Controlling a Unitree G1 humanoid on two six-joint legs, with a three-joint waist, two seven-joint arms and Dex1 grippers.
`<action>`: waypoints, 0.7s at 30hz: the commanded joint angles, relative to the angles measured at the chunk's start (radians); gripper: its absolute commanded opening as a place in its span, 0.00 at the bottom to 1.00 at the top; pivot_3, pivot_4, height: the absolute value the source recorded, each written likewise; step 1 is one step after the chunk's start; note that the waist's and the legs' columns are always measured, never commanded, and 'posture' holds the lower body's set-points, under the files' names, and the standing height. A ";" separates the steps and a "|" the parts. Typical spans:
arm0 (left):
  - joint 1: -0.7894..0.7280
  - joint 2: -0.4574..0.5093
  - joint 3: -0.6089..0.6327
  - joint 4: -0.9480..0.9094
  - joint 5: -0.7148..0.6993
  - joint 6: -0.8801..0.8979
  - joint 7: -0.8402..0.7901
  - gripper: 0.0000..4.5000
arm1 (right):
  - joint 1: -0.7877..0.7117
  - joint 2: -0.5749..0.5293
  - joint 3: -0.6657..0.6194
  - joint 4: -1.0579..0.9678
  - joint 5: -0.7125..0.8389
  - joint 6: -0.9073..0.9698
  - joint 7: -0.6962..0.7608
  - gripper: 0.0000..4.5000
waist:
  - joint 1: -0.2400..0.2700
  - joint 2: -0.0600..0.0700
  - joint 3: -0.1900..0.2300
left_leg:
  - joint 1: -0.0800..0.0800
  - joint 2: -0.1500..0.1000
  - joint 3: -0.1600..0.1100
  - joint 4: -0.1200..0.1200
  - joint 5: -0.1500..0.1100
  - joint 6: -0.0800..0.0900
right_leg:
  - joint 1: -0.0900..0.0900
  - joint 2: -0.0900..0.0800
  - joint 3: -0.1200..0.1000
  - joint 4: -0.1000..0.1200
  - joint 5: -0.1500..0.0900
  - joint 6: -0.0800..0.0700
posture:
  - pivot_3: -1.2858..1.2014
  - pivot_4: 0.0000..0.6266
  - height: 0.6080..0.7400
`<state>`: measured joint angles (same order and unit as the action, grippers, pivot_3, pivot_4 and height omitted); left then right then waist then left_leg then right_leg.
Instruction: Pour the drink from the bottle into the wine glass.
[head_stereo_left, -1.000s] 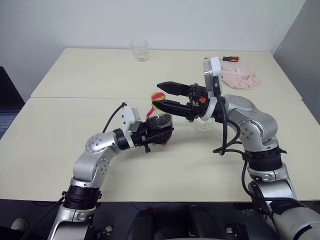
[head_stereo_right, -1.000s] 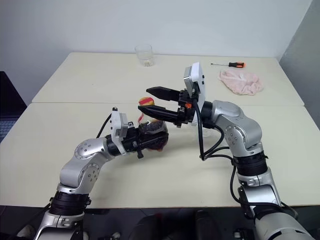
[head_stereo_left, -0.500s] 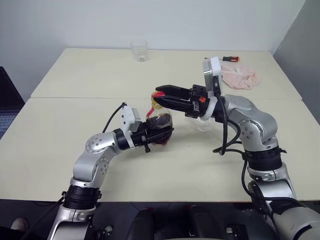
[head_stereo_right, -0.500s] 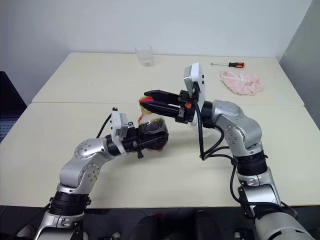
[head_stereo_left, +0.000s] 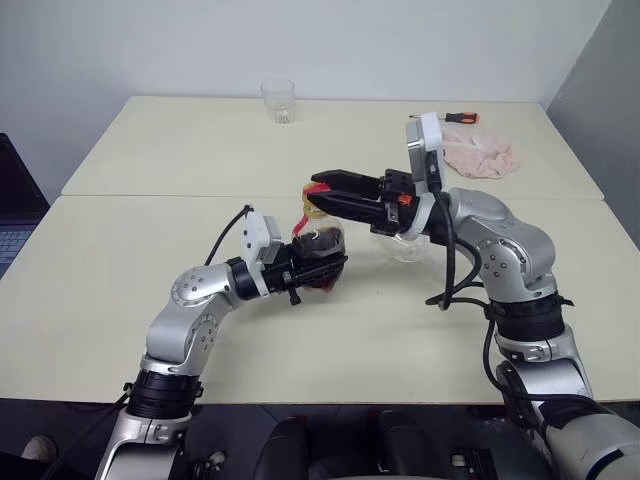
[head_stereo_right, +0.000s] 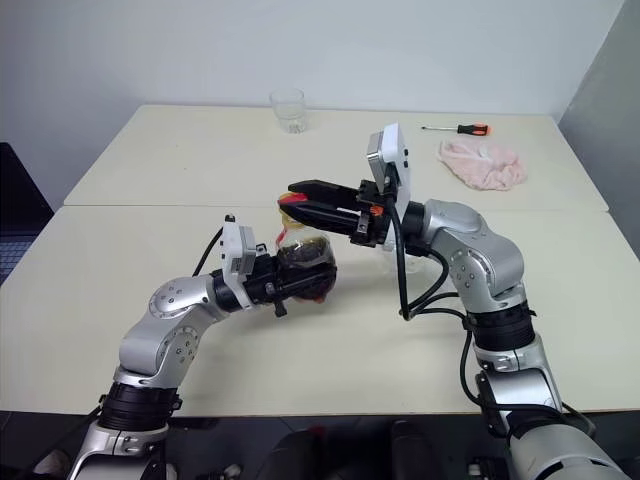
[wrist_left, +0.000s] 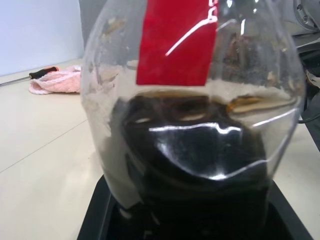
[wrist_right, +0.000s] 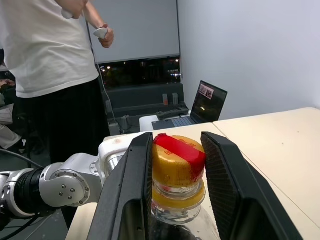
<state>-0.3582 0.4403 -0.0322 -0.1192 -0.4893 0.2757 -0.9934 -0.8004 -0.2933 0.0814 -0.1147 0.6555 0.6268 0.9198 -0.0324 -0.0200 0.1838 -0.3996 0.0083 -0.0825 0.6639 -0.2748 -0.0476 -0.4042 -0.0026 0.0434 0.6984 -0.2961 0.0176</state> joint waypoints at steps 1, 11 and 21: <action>0.001 0.014 0.035 -0.037 -0.011 -0.034 -0.002 0.38 | -0.014 -0.014 -0.041 -0.051 0.033 0.014 -0.015 0.26 | 0.000 0.000 0.000 | 0.000 0.000 0.000 0.000 0.000 0.000 | 0.000 0.000 0.000 0.000 0.000 0.000 | 0.52 0.24 1.00; 0.028 0.021 0.035 -0.035 -0.009 -0.051 -0.001 0.38 | -0.013 -0.038 -0.075 -0.084 0.064 0.045 -0.053 0.26 | 0.000 0.000 0.000 | 0.000 0.000 0.000 0.000 0.000 0.000 | 0.000 0.000 0.000 0.000 0.000 0.000 | 0.52 0.24 1.00; 0.019 0.023 0.045 -0.027 -0.008 -0.054 0.004 0.38 | -0.011 -0.039 -0.080 -0.091 0.058 0.039 -0.065 0.26 | 0.000 0.000 0.000 | 0.000 0.000 0.000 0.000 0.000 0.000 | 0.000 0.000 0.000 0.000 0.000 0.000 | 0.52 0.24 1.00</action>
<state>-0.3206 0.4568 -0.0136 -0.1161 -0.4872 0.2505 -0.9928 -0.7990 -0.3300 0.0236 -0.1565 0.6919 0.6744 0.8627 -0.0325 -0.0200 0.1838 -0.3996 0.0084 -0.0824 0.6638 -0.2748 -0.0476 -0.4042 -0.0026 0.0434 0.6984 -0.2961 0.0177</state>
